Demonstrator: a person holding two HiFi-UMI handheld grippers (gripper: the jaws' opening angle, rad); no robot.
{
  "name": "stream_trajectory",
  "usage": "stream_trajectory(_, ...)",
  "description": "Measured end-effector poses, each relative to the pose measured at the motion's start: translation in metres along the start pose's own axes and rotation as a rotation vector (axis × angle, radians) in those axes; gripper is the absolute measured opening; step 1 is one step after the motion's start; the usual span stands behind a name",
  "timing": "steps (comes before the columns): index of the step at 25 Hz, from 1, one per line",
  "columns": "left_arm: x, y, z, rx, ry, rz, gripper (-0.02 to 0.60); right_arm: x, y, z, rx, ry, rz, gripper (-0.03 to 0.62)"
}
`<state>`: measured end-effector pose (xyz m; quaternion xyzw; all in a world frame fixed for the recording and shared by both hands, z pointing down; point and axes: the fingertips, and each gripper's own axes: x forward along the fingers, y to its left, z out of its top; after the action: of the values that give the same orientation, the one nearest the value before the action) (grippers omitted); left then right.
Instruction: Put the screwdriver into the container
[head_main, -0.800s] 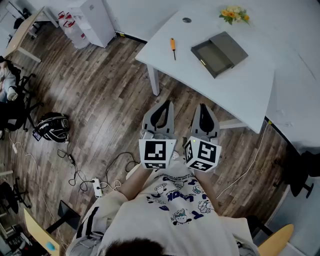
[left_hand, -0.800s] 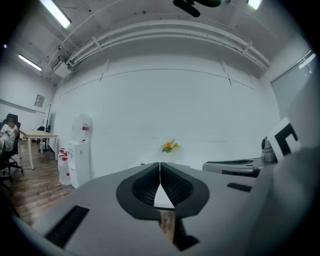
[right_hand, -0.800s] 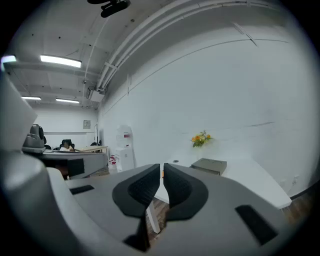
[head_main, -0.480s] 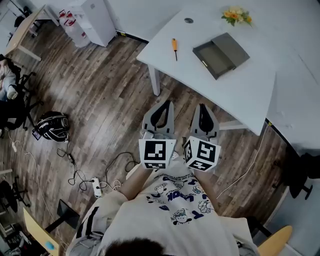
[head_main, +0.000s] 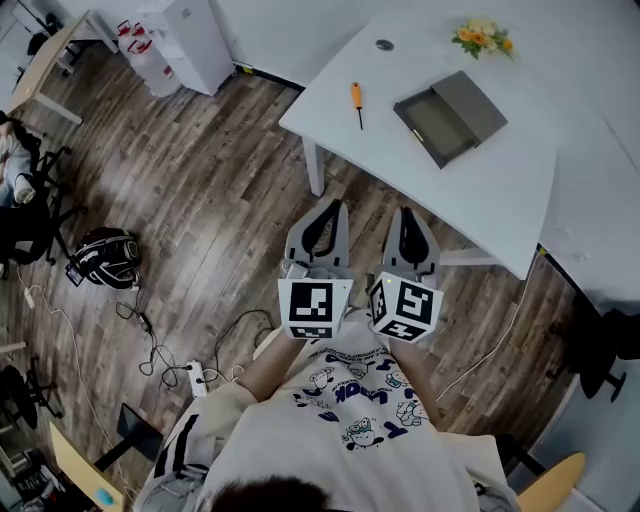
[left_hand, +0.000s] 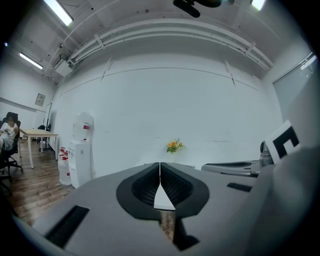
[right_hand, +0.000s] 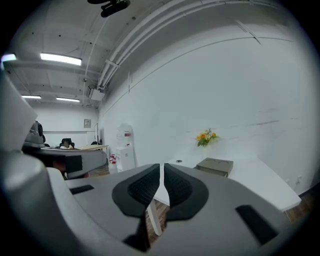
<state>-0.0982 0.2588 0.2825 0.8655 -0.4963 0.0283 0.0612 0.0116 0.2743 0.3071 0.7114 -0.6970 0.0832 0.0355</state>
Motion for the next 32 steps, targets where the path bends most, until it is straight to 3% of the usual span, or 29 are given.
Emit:
stream_trajectory(17, 0.026, 0.025, -0.008, -0.033, 0.025, 0.030, 0.017, 0.037, 0.003, -0.006, -0.002, 0.044, 0.009, 0.043)
stream_trajectory(32, 0.125, 0.053, 0.003, -0.047, 0.033, 0.097, 0.017, 0.147, -0.014, 0.007, -0.024, 0.080, 0.095, 0.043)
